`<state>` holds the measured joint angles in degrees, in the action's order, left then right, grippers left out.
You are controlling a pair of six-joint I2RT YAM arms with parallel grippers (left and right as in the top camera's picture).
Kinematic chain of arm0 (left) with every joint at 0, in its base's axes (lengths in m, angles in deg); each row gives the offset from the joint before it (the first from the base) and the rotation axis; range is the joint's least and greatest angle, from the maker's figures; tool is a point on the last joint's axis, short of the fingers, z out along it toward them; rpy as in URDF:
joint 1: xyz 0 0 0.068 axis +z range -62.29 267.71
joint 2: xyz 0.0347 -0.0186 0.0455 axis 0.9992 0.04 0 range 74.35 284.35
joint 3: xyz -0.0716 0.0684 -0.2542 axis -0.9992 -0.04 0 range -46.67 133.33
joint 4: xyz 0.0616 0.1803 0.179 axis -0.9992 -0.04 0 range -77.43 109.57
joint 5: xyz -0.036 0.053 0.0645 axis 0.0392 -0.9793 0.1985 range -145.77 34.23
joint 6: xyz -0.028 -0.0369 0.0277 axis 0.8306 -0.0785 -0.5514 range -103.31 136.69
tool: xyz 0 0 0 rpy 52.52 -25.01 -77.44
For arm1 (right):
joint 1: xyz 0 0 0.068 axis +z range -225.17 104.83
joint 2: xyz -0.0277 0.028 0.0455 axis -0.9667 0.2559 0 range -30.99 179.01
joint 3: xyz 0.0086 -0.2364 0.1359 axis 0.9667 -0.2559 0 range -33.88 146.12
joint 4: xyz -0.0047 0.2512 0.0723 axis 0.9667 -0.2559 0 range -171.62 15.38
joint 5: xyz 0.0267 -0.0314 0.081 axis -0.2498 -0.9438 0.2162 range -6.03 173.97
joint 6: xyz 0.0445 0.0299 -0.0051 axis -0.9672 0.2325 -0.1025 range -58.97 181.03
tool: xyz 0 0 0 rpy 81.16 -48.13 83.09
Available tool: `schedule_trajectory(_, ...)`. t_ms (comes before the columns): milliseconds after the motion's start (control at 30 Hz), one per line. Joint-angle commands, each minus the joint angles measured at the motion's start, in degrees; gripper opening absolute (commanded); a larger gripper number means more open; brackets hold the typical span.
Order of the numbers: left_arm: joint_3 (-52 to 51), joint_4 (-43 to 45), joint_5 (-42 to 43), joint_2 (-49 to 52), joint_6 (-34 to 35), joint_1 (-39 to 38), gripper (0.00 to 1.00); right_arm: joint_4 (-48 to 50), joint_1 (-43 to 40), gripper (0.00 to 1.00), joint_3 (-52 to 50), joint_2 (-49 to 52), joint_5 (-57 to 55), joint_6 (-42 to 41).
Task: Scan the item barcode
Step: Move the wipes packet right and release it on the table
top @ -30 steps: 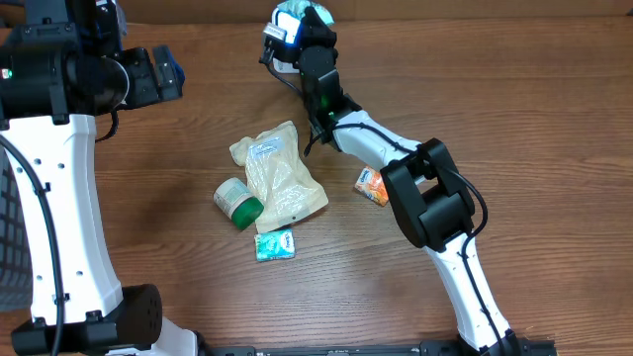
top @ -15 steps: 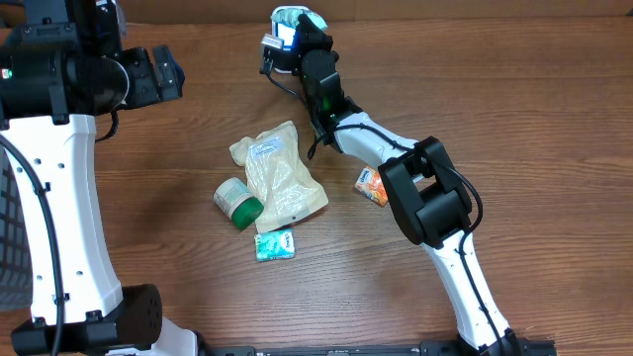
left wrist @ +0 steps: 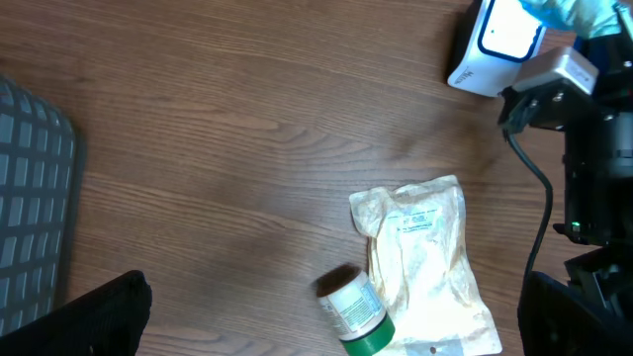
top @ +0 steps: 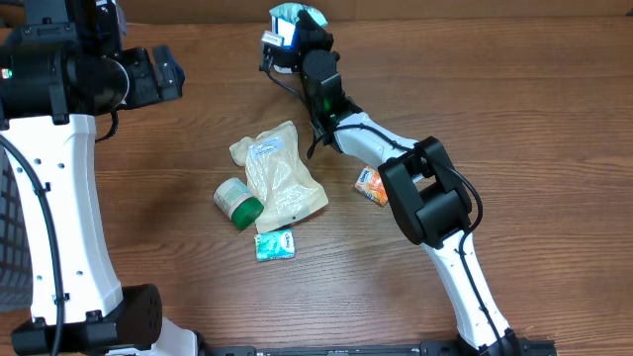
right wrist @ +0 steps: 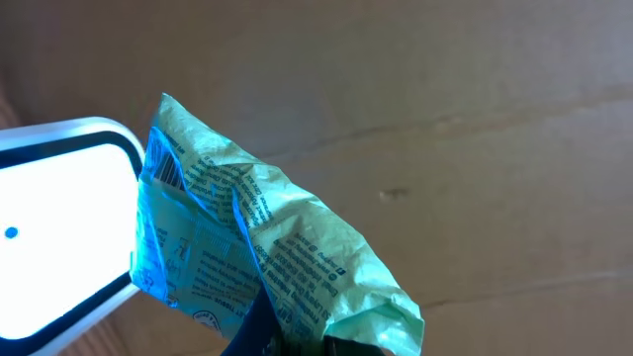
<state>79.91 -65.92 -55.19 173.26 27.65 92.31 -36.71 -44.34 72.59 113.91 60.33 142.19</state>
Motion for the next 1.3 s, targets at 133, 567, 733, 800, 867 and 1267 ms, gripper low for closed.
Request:
schedule_trajectory(133,0.52,0.24,-0.59,0.17,0.63,-0.11,1.0,-3.87,-0.15,0.04,0.74,-12.57,-5.38,-17.38)
schedule_trajectory(567,0.52,0.24,-0.59,0.17,0.63,-0.11,1.0,-68.98,-8.15,0.04,0.76,-46.51,22.34,-76.65)
schedule_trajectory(733,0.52,0.24,-0.59,0.17,0.63,-0.11,1.0,-89.99,-18.45,0.04,0.74,-49.44,36.76,-89.77)
schedule_trajectory(800,0.52,0.24,-0.59,0.2,0.63,-0.11,1.0,-97.5,-21.81,0.04,0.63,-48.76,35.85,-93.53)
schedule_trajectory(867,0.52,0.24,-0.59,0.17,0.63,-0.11,1.0,-104.83,-25.11,0.04,0.31,-47.32,32.94,-98.16)
schedule_trajectory(1267,0.52,0.24,-0.59,0.17,0.63,-0.11,0.99,-105.0,-41.88,0.04,-14.4,-36.17,31.85,-107.43)
